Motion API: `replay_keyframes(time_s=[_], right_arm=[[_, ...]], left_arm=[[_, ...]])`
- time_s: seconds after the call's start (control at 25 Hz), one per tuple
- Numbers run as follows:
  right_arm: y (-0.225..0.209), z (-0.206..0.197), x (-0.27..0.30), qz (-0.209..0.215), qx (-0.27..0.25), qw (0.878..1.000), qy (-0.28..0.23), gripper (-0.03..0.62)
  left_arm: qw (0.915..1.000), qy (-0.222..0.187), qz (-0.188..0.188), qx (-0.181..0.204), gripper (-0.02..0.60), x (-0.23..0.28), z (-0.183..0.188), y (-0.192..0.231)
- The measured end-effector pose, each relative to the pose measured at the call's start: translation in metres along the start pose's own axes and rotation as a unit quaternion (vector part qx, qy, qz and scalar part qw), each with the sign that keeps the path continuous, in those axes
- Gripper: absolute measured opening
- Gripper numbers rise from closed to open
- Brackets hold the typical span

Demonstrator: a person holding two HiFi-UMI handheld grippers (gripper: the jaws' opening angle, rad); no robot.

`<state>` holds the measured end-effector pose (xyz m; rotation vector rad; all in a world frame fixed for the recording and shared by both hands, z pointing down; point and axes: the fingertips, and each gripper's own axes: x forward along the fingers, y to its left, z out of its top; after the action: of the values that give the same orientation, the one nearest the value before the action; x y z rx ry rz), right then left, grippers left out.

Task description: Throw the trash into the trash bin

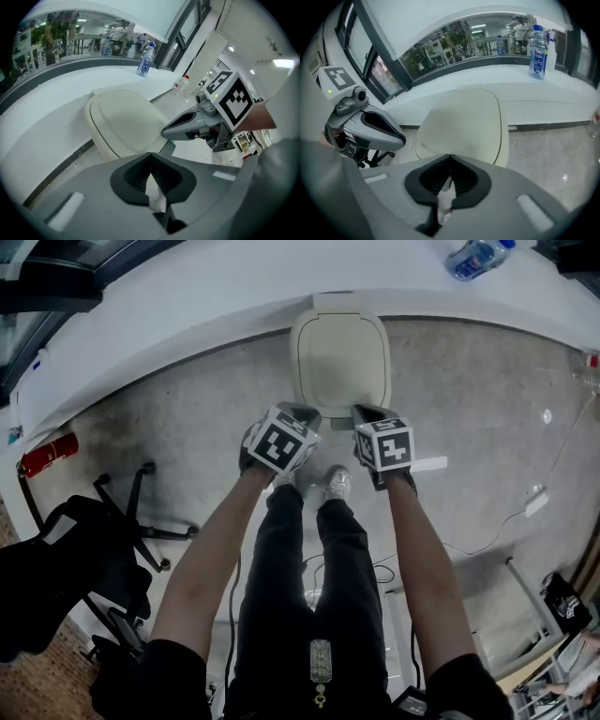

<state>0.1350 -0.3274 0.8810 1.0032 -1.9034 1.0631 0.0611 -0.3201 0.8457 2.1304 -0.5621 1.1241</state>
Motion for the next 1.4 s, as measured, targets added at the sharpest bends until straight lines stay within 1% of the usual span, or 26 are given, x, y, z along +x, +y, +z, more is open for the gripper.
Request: replay_keyframes(time_s=[0.12,0.28,0.44,0.56,0.72,0.84,0.92,1.04,1.08,1.28,1.4], right_arm=[[0.001,0.000,0.001,0.006,-0.010,1.000,-0.003,0.002],[0.001,0.000,-0.002,0.016,-0.002,1.000,0.000,0.002],[0.008,0.011,-0.020,0.029,-0.001,0.999,-0.028,0.003],[0.017,0.029,-0.050,0.042,-0.005,0.997,-0.062,0.002],[0.035,0.049,-0.104,0.053,-0.004,0.992,-0.114,0.002],[0.047,0.053,-0.143,0.058,-0.009,0.989,-0.137,0.002],[0.054,0.054,-0.165,0.063,-0.014,0.987,-0.147,0.002],[0.072,0.062,-0.196,0.072,-0.030,0.983,-0.165,0.002],[0.079,0.066,-0.207,0.072,-0.035,0.982,-0.173,0.002],[0.120,0.081,-0.260,0.067,-0.049,0.974,-0.212,0.003],[0.149,0.079,-0.288,0.063,-0.054,0.969,-0.232,0.002]], left_arm=[[1.0000,-0.002,0.002,-0.006,0.008,0.001,-0.001,-0.001],[0.9998,-0.015,0.007,-0.014,0.008,-0.002,0.007,-0.006],[0.9988,-0.042,0.020,-0.015,0.008,-0.016,0.022,-0.012],[0.9969,-0.071,0.028,-0.019,0.008,-0.032,0.032,-0.023],[0.9928,-0.110,0.034,-0.033,0.008,-0.074,0.050,-0.051],[0.9884,-0.140,0.046,-0.038,0.008,-0.108,0.061,-0.071],[0.9861,-0.155,0.050,-0.030,0.008,-0.128,0.067,-0.087],[0.9836,-0.170,0.061,0.001,0.008,-0.160,0.071,-0.107],[0.9824,-0.175,0.064,0.006,0.008,-0.172,0.072,-0.112],[0.9729,-0.221,0.068,-0.009,0.008,-0.231,0.078,-0.135],[0.9673,-0.246,0.061,0.000,0.008,-0.264,0.078,-0.155]])
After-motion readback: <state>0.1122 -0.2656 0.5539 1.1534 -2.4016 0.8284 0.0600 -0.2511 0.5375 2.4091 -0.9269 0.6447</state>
